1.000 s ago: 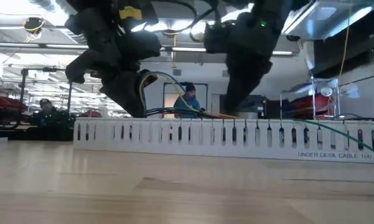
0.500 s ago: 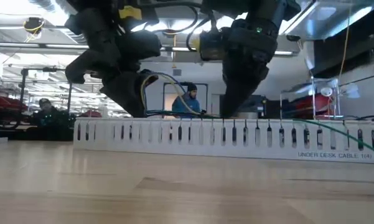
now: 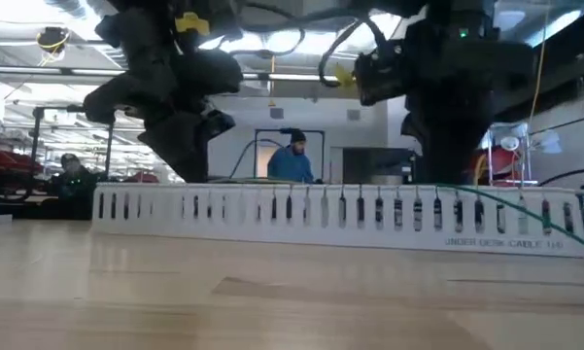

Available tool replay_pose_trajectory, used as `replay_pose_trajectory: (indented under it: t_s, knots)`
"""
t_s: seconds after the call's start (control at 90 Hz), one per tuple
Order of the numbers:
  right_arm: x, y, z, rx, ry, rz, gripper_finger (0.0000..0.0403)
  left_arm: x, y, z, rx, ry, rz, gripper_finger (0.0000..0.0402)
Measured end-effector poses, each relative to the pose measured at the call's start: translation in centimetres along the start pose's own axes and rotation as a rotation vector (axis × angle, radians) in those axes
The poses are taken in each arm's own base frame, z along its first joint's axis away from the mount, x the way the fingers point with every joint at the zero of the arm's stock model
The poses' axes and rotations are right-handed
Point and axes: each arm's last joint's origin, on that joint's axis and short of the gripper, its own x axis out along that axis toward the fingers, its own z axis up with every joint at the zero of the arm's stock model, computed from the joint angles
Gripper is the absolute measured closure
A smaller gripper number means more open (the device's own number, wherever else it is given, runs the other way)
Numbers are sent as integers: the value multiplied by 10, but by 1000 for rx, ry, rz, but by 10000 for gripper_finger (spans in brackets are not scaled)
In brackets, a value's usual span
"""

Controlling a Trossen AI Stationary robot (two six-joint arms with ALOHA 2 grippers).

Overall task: Ziptie cables
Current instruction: Put the zip tied cable wires into the white cable duct

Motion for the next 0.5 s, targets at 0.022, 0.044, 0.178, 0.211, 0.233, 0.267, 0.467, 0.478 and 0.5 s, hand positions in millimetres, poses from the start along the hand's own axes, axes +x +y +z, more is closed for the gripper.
replay_pose_trajectory:
  t_s: [0.022, 0.044, 0.178, 0.211, 0.233, 0.267, 0.467, 0.478, 0.5]
  knots:
    - [1, 1, -1, 1, 0, -7, 402, 0, 0, 0, -4, 1, 0, 396]
    - [1, 2, -2, 3, -1, -12, 402, 0, 0, 0, -9, 2, -1, 396]
    - [3, 9, -9, -1, 3, -25, 403, 0, 0, 0, -16, 2, -4, 396]
    - [4, 10, -10, 2, 3, -36, 403, 0, 0, 0, -20, 2, -4, 396]
    - [3, 10, -12, 2, 6, -44, 403, 0, 0, 0, -24, 3, -4, 396]
    - [4, 11, -13, 1, 14, -53, 403, 0, 0, 0, -29, 4, -5, 396]
    - [3, 14, -22, 6, 65, -82, 403, -1, -1, -2, -54, 32, -11, 396]
    - [3, 14, -22, 6, 66, -81, 403, -1, -1, -3, -56, 34, -11, 396]
    - [3, 15, -22, 6, 67, -80, 403, -1, -1, -3, -60, 38, -12, 396]
